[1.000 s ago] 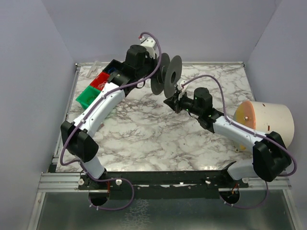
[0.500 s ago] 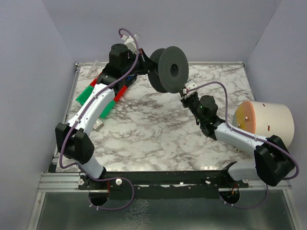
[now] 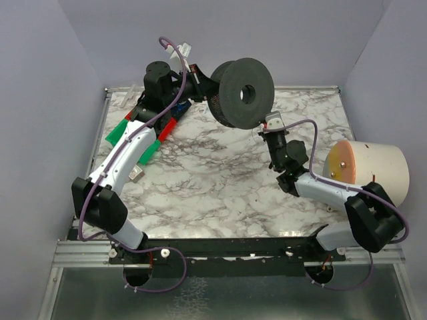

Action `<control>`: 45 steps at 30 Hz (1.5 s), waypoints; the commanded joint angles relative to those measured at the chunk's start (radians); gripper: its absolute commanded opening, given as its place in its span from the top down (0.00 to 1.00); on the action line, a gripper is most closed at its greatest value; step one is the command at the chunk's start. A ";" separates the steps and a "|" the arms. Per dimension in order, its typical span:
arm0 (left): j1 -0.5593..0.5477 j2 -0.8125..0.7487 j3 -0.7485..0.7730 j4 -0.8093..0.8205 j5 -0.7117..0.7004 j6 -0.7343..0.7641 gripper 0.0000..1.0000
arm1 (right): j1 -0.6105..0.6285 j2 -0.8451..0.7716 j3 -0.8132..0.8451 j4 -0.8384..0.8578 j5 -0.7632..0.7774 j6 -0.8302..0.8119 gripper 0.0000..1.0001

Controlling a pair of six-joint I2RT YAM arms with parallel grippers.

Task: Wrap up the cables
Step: Wrap the cable around the cable reel.

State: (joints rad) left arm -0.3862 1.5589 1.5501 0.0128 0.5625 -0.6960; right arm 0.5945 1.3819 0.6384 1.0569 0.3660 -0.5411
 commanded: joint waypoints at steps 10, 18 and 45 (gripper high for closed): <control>-0.002 -0.065 -0.003 -0.036 0.053 0.091 1.00 | -0.118 -0.039 0.026 0.149 0.050 -0.020 1.00; -0.001 -0.052 0.021 -0.154 0.020 0.216 1.00 | -0.212 -0.091 0.005 0.126 -0.097 0.053 1.00; -0.020 0.053 0.306 -0.287 0.033 0.341 1.00 | -0.382 -0.156 0.047 -0.561 -1.157 0.113 0.33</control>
State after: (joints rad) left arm -0.4015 1.6077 1.8259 -0.3298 0.5716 -0.3283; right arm 0.2367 1.2041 0.6537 0.6418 -0.4812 -0.4007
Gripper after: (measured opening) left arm 0.017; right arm 0.620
